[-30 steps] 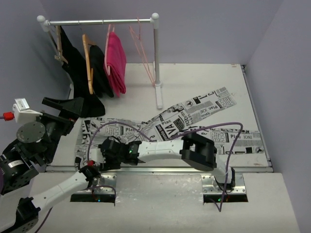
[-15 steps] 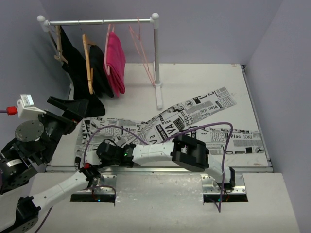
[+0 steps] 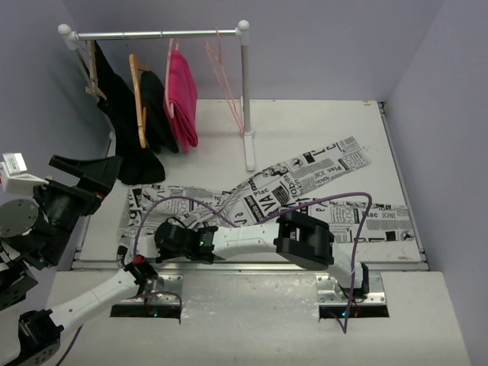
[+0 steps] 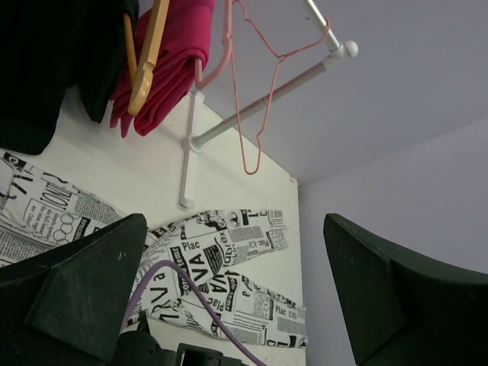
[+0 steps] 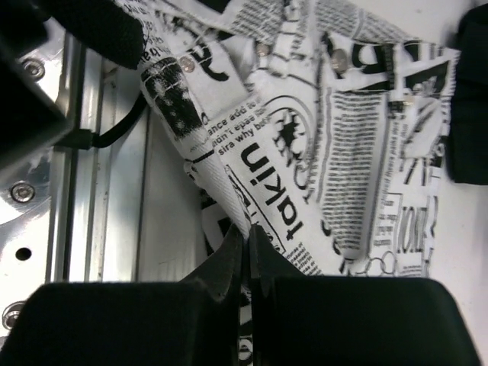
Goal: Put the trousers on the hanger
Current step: Fold the trousers at the center of the board.
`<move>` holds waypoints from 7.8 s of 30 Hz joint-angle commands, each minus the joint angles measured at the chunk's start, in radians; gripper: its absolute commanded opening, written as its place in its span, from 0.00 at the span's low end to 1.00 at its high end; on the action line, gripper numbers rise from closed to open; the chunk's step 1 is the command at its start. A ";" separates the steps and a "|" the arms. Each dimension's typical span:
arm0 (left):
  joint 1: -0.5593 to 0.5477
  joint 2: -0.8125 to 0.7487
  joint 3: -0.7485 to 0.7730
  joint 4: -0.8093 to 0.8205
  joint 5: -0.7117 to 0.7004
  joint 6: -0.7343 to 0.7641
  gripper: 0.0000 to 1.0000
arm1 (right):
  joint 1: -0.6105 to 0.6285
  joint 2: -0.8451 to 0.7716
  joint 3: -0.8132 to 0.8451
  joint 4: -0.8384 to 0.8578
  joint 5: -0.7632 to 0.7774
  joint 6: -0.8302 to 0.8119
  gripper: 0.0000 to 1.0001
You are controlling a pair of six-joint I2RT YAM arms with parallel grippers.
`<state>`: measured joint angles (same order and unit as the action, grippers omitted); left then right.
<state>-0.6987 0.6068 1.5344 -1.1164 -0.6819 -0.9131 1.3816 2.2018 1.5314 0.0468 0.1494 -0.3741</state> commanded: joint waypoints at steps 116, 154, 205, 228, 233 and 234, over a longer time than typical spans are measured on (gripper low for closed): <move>0.533 0.145 -0.747 0.521 0.812 0.454 1.00 | -1.409 -0.331 -0.169 -0.503 -0.082 0.832 0.00; 0.535 0.185 -0.734 0.482 0.614 0.388 1.00 | -1.354 -1.157 -0.005 -1.120 0.468 0.729 0.00; 0.775 0.557 -0.762 0.261 0.343 -0.070 1.00 | -1.122 -0.703 -0.633 -0.655 0.073 0.845 0.98; 0.910 1.099 -0.693 0.199 0.233 -0.264 1.00 | -0.992 -0.670 -0.665 -0.519 -0.156 0.816 0.97; 0.910 1.086 -0.695 0.201 0.221 -0.276 1.00 | -0.620 -0.611 -0.531 -0.438 -0.161 0.915 0.78; 0.910 1.077 -0.694 0.195 0.216 -0.276 1.00 | -0.572 -0.557 -0.504 -0.419 -0.187 0.916 0.69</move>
<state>0.1768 1.6247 0.8995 -0.9605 -0.2432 -1.1240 0.5963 1.5794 0.9163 -0.4989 0.0149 0.4834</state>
